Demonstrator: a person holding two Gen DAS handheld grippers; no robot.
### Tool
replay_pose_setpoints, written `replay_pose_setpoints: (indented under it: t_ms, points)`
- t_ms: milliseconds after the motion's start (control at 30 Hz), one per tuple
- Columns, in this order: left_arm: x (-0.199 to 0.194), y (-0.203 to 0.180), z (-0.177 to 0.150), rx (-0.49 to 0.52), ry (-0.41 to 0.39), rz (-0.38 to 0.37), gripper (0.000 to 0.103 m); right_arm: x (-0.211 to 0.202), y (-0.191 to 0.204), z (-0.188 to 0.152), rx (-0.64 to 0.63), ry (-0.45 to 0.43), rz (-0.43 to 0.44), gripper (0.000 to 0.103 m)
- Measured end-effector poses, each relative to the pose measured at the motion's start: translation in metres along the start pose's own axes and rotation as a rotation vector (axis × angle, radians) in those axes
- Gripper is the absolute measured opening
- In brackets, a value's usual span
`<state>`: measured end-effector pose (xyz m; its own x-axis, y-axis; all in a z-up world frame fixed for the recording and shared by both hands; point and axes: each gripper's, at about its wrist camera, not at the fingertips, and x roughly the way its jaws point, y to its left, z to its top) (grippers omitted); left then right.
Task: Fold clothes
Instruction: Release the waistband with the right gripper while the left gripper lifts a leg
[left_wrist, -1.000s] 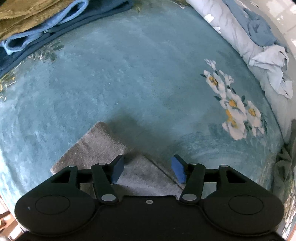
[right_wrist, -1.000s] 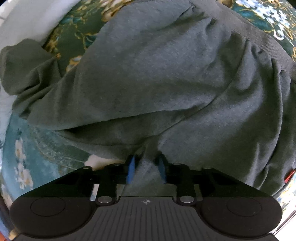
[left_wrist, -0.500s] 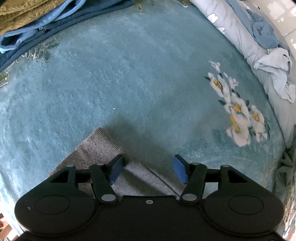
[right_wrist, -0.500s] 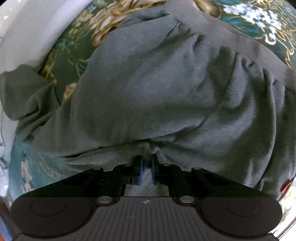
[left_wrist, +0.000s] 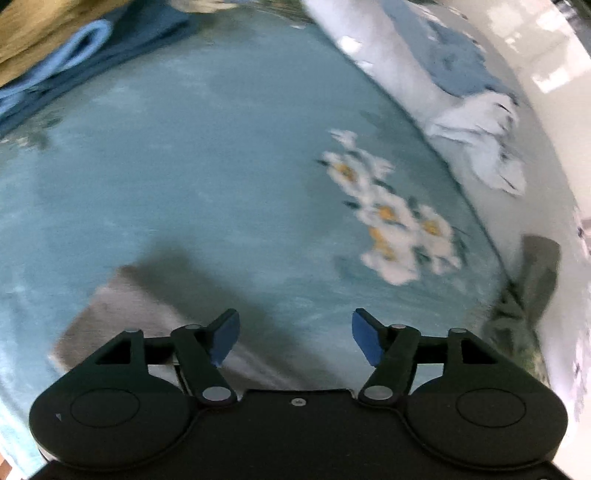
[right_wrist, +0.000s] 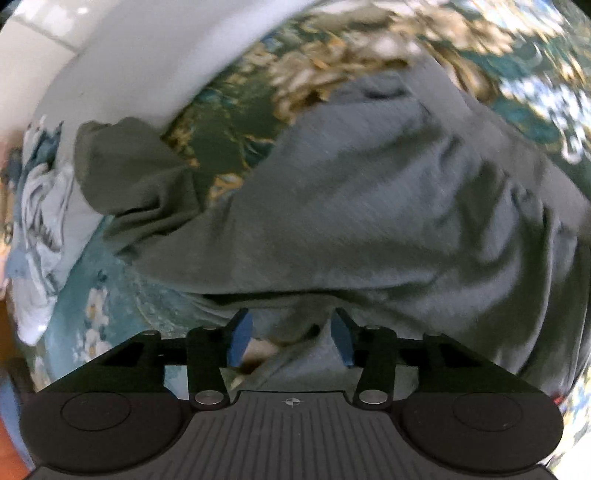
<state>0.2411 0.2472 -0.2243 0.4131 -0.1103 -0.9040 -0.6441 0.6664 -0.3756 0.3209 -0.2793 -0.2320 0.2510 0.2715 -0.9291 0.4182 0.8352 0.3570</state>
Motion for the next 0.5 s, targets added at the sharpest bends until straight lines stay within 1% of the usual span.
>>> replay_pose_setpoints:
  t_ms: [133,167,200,333,367,500]
  points:
    - [0.017,-0.034,-0.004,0.045,0.033,-0.054,0.070,0.006,0.008,0.002,-0.061,0.006,0.011,0.058]
    - [0.021,-0.044,-0.005,0.064,0.044,-0.069,0.071,0.006,0.008,0.003,-0.061,0.006,0.013,0.066]
    - [0.026,-0.054,-0.007,0.089,0.057,-0.084,0.072,0.007,0.007,0.004,-0.059,0.007,0.015,0.069]
    - [0.044,-0.100,-0.008,0.192,0.088,-0.141,0.072,0.008,-0.001,0.005,-0.054,0.012,0.006,0.070]
    - [0.049,-0.114,-0.007,0.213,0.095,-0.160,0.072,0.007,-0.006,0.006,-0.045,0.011,0.001,0.072]
    - [0.074,-0.169,-0.008,0.315,0.098,-0.213,0.072,0.001,-0.026,0.010,0.005,0.002,-0.013,0.074]
